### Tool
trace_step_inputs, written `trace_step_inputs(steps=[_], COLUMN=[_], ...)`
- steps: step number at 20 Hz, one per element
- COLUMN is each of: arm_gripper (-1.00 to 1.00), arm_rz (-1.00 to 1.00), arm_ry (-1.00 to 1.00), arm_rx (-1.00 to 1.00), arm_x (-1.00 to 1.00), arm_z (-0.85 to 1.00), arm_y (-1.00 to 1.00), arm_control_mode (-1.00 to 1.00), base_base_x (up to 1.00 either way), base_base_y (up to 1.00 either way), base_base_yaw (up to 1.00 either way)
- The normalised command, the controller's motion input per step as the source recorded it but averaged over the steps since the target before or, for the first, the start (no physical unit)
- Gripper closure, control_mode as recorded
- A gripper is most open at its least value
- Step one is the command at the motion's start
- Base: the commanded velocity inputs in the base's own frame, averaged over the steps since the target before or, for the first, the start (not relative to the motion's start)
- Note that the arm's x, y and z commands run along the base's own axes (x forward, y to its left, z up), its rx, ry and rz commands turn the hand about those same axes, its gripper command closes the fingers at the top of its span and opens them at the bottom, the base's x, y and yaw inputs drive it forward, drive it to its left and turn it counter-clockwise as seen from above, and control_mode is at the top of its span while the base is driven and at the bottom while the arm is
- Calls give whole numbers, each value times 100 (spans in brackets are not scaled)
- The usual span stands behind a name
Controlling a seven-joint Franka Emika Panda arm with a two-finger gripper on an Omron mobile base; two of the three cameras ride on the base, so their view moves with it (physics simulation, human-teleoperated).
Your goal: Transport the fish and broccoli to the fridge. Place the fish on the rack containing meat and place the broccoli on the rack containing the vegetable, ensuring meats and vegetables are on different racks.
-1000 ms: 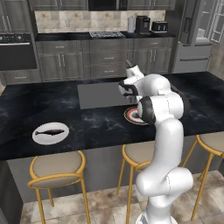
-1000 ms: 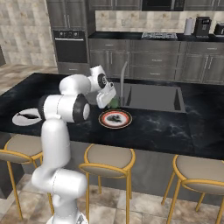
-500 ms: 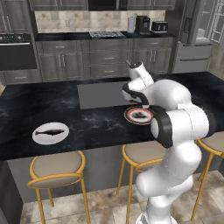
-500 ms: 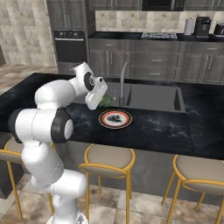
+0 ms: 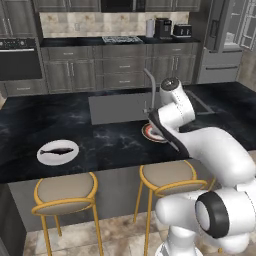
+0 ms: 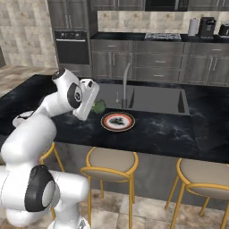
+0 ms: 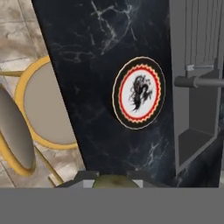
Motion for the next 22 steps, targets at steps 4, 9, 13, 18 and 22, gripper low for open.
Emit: trace_step_inputs(steps=[4,9,13,18,22], arm_gripper=[100,100,100,100,100], arm_rz=[-2,-1,-9,-5,-2], arm_ry=[-4,-9,-12,-9,-6], arm_rx=[9,15,15,3,3], arm_x=[-94,-74,-45,-12,-43], arm_z=[61,62,49,30,24], arm_y=[1,10,24,35,22], arm_control_mode=[-100,-100,-100,-100,-100], base_base_x=[0,0,0,0,0], base_base_y=[0,0,0,0,0], base_base_yaw=[0,0,0,0,0])
